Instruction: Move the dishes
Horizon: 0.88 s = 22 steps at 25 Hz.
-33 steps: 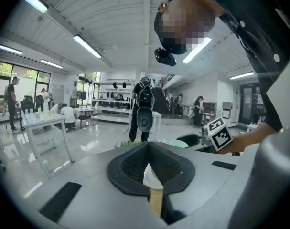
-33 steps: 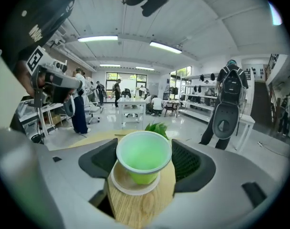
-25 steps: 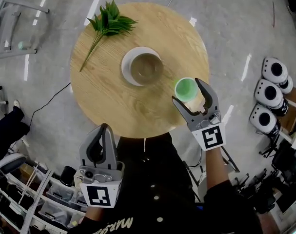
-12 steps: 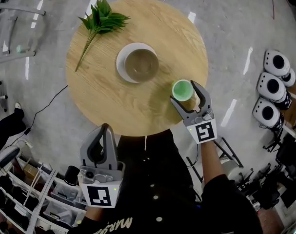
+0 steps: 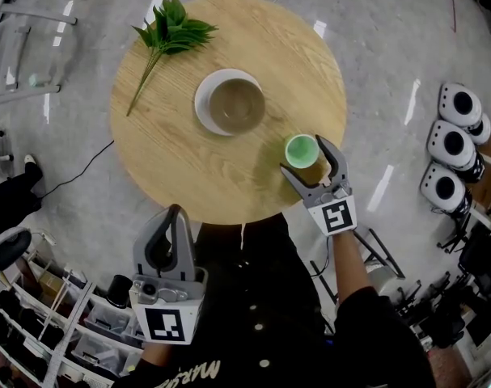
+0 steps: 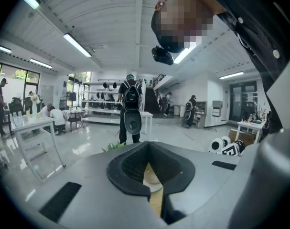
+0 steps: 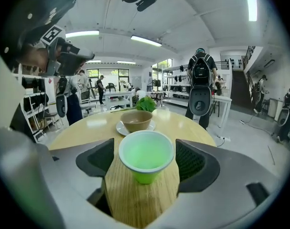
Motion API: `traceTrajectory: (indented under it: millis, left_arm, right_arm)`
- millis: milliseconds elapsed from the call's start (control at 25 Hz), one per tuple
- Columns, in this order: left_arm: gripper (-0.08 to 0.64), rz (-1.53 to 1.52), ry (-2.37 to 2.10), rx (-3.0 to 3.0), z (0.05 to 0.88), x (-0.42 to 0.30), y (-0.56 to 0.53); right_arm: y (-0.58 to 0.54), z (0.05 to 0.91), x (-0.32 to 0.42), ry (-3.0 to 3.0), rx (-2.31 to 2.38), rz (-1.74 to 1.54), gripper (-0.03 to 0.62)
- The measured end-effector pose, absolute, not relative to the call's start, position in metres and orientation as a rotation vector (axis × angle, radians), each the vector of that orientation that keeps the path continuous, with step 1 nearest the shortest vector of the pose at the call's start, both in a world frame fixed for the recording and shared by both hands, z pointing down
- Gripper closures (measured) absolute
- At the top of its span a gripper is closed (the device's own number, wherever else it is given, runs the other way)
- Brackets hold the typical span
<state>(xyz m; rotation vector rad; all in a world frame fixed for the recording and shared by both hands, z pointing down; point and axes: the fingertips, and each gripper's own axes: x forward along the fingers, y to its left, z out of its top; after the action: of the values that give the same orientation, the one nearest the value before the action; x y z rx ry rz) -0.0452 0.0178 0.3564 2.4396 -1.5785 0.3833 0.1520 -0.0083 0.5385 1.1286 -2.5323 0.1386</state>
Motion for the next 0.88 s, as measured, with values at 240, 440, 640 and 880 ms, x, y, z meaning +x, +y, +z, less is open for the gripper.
traceTrajectory:
  millis: [240,440,640,880]
  left_arm:
    - [0.549,0.342,-1.617,2.442,0.342,-0.051,0.020]
    - [0.549,0.293,-1.663,2.440,0.328,-0.060,0.020]
    - [0.549,0.248,-1.709,2.434,0.314,-0.065,0.024]
    - [0.549,0.226,-1.768,2.412,0.304,-0.078,0.027]
  right_arm:
    - [-0.009,0.506,0.169,-2.553,1.223,0.289,0.190]
    - [-0.043,0.466,0.188,-2.513,1.225,0.425,0.286]
    - [-0.096,0.458,0.148,-2.519,0.994,0.512,0.324]
    - [-0.130,0.502,0.091,-2.352,0.717,0.711,0.368]
